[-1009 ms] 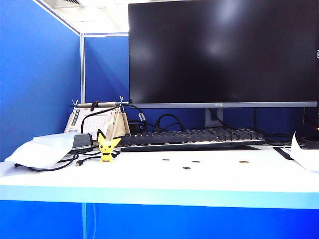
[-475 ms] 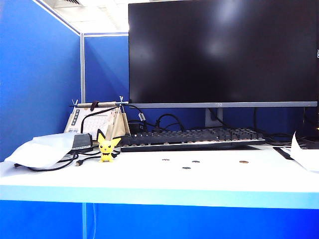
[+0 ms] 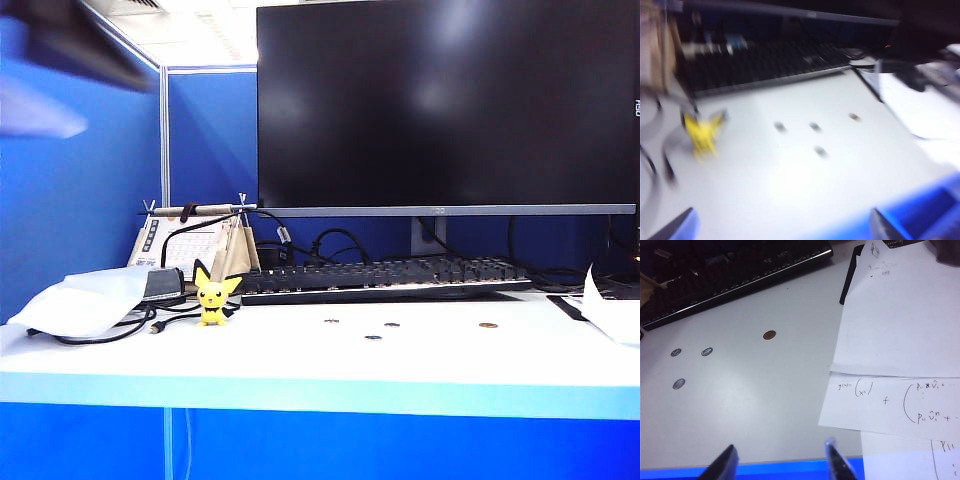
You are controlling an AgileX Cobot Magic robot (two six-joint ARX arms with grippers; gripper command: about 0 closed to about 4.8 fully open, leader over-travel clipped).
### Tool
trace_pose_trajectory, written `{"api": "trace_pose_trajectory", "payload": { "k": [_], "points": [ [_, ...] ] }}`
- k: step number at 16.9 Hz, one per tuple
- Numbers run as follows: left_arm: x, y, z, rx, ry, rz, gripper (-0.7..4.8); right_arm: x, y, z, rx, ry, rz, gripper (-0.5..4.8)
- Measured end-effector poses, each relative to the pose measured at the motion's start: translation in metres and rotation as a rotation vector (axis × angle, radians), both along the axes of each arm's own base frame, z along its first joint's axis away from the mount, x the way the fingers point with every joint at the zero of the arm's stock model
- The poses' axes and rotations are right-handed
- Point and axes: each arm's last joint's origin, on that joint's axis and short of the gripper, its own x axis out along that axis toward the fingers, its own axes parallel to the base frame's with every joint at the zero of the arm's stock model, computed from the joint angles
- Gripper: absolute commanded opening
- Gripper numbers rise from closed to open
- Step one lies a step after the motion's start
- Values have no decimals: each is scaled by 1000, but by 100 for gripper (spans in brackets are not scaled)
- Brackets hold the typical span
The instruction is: Pick up the doll and place it on the similarly colored coin.
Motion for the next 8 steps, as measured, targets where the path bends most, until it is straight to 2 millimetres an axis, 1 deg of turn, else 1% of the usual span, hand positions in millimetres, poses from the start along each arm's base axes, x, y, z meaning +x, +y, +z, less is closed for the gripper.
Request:
{"api": "trace_pose_trajectory", "payload": {
  "k": [1, 2, 3, 4, 5, 6, 7, 8],
  "points": [
    [11, -2, 6, 19, -15, 18, 479, 0, 0, 0, 0, 0, 0, 232],
    [35, -2, 17, 37, -24, 56, 479, 0, 0, 0, 0, 0, 0, 232],
    [62, 4, 21, 37, 5, 56, 479, 0, 0, 0, 0, 0, 0, 232],
    [89, 11, 17, 30, 72, 35, 479, 0, 0, 0, 0, 0, 0, 232],
    [109, 15, 6, 17, 145, 15, 479, 0, 0, 0, 0, 0, 1, 232],
    [127, 21, -11, 0, 249, -28, 479, 0, 0, 0, 0, 0, 0, 232],
    [140, 21, -20, -11, 296, -70, 479, 0, 0, 0, 0, 0, 0, 232],
    [147, 20, -26, -3, 299, -90, 479, 0, 0, 0, 0, -1, 0, 232]
  ]
}}
